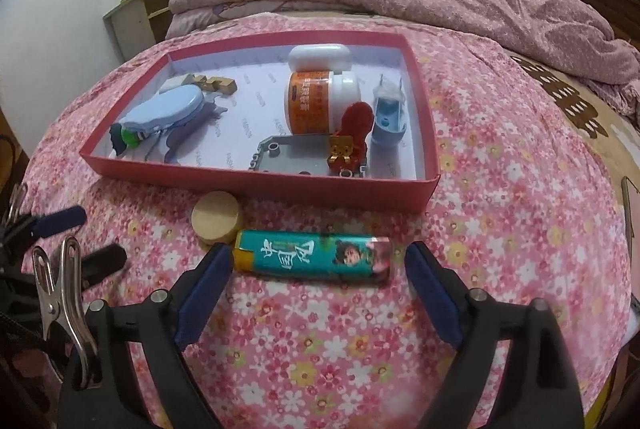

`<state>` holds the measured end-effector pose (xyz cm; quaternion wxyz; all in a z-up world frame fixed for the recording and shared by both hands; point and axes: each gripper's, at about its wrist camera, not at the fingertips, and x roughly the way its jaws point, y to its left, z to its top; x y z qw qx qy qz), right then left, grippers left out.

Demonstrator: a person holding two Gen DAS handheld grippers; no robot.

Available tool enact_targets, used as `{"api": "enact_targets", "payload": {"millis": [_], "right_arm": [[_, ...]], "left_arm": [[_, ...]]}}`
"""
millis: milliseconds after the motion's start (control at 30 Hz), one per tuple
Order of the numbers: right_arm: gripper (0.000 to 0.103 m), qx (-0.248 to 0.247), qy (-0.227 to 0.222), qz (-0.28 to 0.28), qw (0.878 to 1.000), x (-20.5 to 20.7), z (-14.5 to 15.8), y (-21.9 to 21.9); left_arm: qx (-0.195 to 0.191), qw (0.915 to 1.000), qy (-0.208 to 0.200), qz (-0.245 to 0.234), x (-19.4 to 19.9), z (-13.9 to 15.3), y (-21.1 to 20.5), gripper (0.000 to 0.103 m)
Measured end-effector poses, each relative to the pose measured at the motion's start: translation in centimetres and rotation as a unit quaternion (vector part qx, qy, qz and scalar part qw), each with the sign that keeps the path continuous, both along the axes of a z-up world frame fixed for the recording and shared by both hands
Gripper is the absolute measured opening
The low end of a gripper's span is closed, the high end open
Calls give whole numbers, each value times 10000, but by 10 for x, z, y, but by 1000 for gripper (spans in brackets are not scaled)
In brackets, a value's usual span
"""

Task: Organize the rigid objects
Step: 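Withdraw the left gripper from the box while the right approaches the teal lighter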

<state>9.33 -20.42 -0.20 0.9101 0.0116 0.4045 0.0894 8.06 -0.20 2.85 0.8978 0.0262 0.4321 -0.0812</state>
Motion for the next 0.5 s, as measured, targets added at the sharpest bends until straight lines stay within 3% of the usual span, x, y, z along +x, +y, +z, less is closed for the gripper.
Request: {"api": "enact_targets", "payload": {"millis": [133, 200, 300, 500], "right_arm": [[80, 144, -73, -133, 9998, 1, 0, -5], [70, 236, -115, -253, 9993, 0, 2, -11], [70, 464, -77, -338, 9983, 0, 2, -19], [70, 348, -149, -381, 9986, -10, 4, -23]], "left_arm": [[-6, 10000, -3, 5, 0, 0, 0, 89], [-13, 10000, -7, 5, -1, 0, 0, 89], [2, 10000, -1, -43, -3, 0, -2, 89], [39, 9999, 3, -101, -4, -1, -11, 89]]}}
